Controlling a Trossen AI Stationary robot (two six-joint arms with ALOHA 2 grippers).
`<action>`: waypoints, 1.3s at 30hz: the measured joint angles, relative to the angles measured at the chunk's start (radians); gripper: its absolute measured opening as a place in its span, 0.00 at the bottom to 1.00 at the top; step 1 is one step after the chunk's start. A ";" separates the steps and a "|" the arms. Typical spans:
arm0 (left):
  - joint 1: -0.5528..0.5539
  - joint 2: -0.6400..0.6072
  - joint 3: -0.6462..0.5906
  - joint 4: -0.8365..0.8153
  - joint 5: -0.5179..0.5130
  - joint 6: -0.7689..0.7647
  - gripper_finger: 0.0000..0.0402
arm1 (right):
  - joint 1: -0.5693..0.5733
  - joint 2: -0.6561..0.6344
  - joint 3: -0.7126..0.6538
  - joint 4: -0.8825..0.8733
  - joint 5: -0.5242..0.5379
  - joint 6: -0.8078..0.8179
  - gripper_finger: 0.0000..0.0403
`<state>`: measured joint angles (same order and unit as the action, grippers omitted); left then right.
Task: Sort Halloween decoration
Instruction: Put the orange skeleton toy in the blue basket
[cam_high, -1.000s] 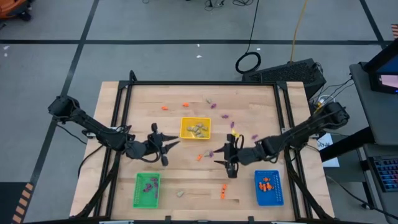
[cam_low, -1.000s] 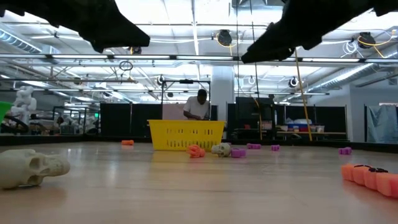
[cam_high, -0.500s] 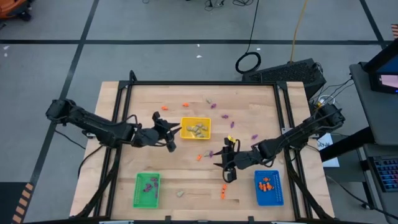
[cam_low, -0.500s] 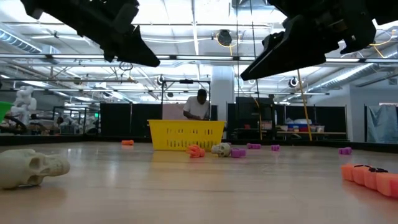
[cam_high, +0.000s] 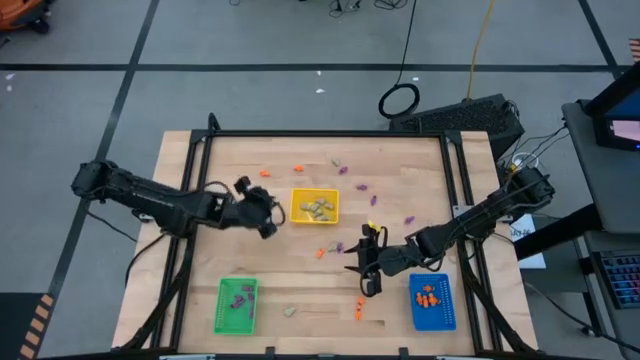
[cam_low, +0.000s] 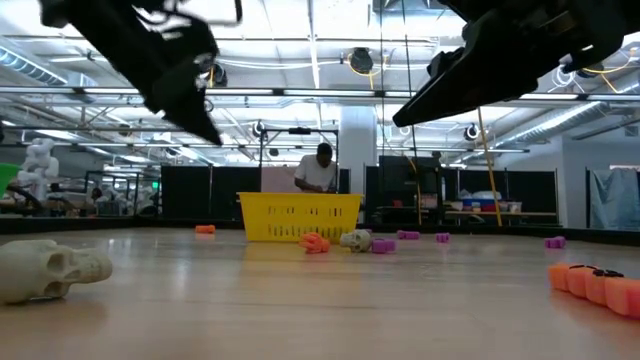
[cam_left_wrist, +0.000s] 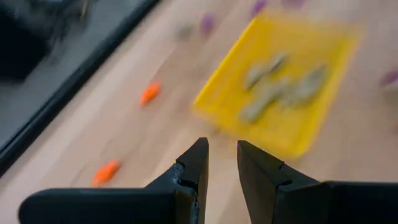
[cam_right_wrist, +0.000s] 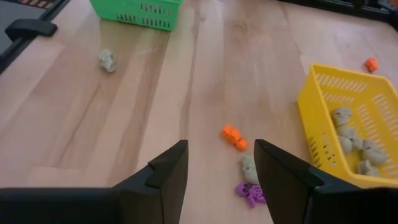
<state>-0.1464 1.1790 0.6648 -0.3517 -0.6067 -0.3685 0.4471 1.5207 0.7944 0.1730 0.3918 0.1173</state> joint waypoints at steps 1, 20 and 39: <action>0.037 0.000 0.015 -0.069 0.024 -0.001 0.21 | 0.000 0.000 0.000 0.000 0.001 -0.007 0.42; 0.717 0.082 0.089 -0.204 0.578 1.045 0.21 | -0.018 0.000 0.000 0.002 0.004 -0.083 0.42; 0.782 0.329 0.088 -0.124 0.430 1.164 0.29 | -0.023 0.000 0.000 0.001 0.004 -0.141 0.42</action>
<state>0.6353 1.5076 0.7528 -0.4759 -0.1772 0.7958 0.4244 1.5206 0.7944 0.1744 0.3954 -0.0238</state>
